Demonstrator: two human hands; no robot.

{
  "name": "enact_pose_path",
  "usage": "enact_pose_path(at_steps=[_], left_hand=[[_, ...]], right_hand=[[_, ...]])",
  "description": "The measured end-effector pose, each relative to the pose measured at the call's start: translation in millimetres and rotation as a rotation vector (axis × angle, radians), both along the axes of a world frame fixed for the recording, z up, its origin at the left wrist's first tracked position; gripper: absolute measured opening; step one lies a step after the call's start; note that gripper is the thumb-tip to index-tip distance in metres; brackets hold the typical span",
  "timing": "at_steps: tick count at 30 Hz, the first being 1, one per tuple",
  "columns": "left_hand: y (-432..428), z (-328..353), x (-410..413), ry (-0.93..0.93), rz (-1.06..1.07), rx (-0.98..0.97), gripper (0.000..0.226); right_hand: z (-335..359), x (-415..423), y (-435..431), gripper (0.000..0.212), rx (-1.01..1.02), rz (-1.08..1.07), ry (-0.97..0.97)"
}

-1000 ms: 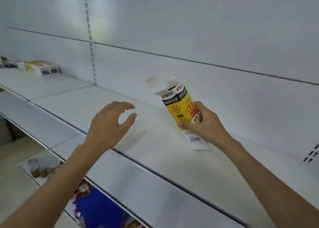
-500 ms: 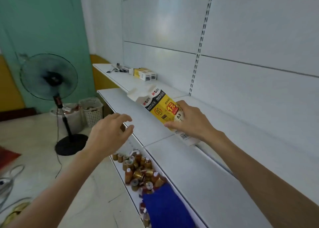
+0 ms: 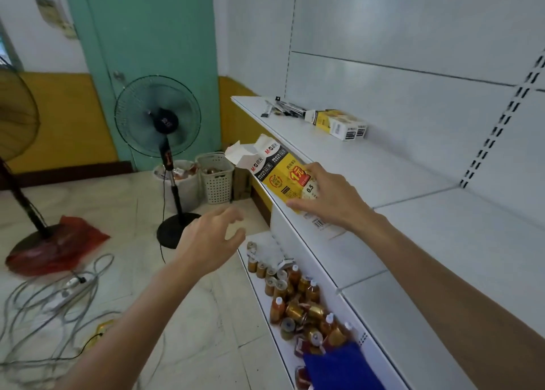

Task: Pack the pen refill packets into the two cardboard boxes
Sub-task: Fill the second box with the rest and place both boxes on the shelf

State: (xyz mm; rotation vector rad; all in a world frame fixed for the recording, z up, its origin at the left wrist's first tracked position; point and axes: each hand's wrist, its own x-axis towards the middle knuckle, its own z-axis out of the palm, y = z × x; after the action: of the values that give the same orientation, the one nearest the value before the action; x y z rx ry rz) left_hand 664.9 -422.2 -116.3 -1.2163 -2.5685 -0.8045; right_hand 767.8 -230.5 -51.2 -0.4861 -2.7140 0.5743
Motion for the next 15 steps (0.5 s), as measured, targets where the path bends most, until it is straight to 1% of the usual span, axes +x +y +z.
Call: enact_pose_path(at_steps=[2,6,9,11,15], left_hand=[[13.7,0.8,-35.3,-0.005,-0.002,-0.021,0.027],[50.6,4.3,-110.8,0.004,-0.002,-0.097,0.029],[71.5,9.8,-169.1,-0.06,-0.006,-0.251,0.03],[79.5,11.5,-206.6,-0.097,0.028,-0.353,0.03],[96.5,12.6,-277.9,-0.131,0.045,-0.427,0.028]], right_hand=[[-3.0,-36.7,14.0,0.061,0.011,0.013,-0.007],[-3.6,-116.4,53.4,0.066,0.023,0.012,0.008],[5.4,-181.0,78.3,0.065,0.008,0.032,0.002],[9.6,-224.0,89.8,0.063,0.01,0.063,-0.015],[10.0,-301.4,105.5,0.055,-0.007,0.13,-0.036]])
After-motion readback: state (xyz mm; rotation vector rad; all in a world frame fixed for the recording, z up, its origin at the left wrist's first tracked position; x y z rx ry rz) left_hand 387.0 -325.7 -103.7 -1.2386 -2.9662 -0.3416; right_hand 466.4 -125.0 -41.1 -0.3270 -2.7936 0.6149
